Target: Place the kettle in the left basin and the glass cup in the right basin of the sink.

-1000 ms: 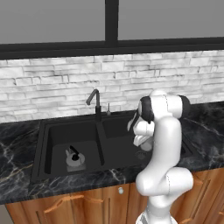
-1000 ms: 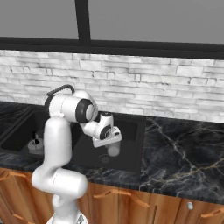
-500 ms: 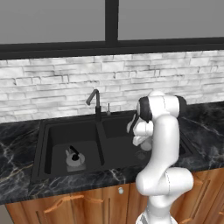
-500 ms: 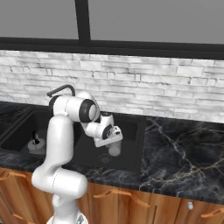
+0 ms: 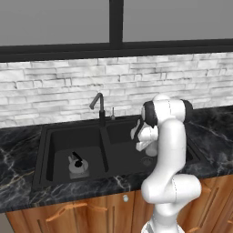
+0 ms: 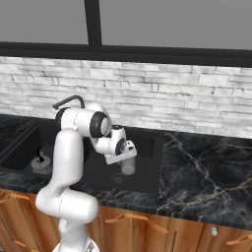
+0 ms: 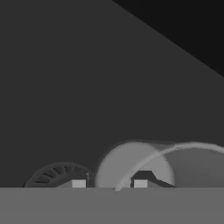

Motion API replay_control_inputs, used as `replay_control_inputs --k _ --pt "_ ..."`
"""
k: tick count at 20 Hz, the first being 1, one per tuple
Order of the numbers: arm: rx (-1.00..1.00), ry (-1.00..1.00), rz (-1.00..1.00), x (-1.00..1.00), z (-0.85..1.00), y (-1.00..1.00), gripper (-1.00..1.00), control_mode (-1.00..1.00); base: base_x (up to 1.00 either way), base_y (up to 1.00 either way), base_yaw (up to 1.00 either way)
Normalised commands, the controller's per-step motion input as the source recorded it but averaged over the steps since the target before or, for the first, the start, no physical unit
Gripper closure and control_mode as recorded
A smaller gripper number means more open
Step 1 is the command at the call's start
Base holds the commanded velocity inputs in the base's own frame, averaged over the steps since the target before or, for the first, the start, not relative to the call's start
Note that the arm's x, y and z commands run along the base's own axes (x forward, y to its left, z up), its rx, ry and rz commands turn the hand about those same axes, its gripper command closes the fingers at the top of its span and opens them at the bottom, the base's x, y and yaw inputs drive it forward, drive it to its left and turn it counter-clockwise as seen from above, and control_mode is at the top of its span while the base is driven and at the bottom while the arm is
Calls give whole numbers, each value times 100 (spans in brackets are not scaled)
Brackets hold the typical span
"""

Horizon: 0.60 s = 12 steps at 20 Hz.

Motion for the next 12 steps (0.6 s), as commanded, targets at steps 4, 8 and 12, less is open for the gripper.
replay_control_inputs --k 4,8,12 --pt "0 0 0 0 -1 -8 -100 -100 0 0 0" --pt "0 0 0 -2 15 -6 -100 -100 0 0 0" --pt "0 0 0 -10 31 0 -100 -100 0 0 0"
